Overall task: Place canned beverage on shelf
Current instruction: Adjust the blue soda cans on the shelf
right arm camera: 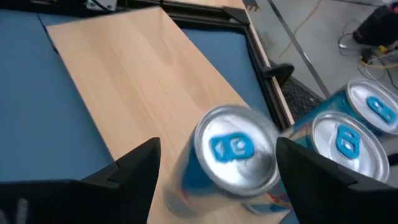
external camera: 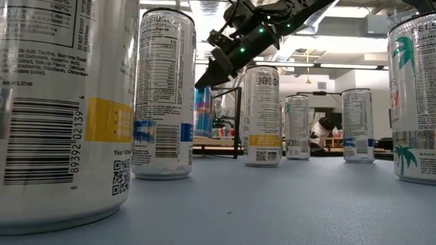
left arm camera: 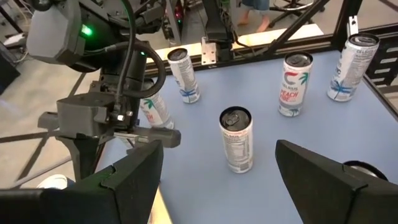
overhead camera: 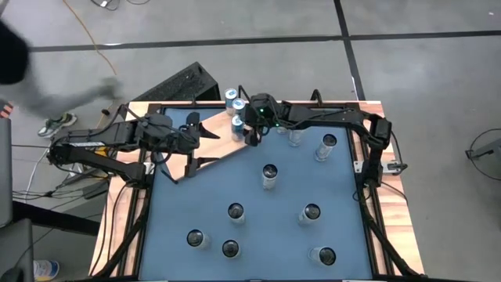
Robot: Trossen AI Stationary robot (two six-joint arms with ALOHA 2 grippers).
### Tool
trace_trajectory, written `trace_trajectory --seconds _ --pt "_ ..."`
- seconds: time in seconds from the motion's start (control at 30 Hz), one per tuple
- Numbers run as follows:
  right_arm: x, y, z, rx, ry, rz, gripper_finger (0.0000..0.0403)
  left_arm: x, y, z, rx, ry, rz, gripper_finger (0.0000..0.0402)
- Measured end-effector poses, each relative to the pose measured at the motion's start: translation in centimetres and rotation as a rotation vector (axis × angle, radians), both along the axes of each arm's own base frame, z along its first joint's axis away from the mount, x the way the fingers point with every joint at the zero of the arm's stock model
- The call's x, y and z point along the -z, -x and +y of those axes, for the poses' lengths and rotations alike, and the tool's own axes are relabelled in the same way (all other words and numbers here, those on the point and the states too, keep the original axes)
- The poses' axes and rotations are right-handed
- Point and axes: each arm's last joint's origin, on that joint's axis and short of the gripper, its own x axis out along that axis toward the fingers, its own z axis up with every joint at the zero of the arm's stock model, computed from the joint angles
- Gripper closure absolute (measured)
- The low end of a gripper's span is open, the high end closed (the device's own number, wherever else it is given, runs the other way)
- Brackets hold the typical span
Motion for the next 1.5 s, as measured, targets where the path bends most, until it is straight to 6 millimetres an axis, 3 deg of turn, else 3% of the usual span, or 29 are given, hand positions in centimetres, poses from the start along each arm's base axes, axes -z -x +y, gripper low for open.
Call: trace_trajectory --seconds 0.53,0.93,1.23,1.5 --pt "0.0 -0.3 1.2 -0.018 0.017 0.017 0.0098 0.0 0.0 0.0 -0.002 0.007 -0.001 0.0105" --pt "-2.7 0.2 1.7 -0.024 0.049 -0.097 0.0098 0.0 0.0 0.0 -0.003 0.007 -0.001 0.0105" --pt "-1.2 -0.8 1.3 -0.022 0.046 -0.104 0.0098 0.0 0.0 0.0 -0.006 0.010 -0.001 0.0105" --pt "-1.2 -0.5 0.5 -0.002 0.041 -0.100 0.0098 0.0 0.0 0.0 -0.010 0.021 -0.002 0.0105"
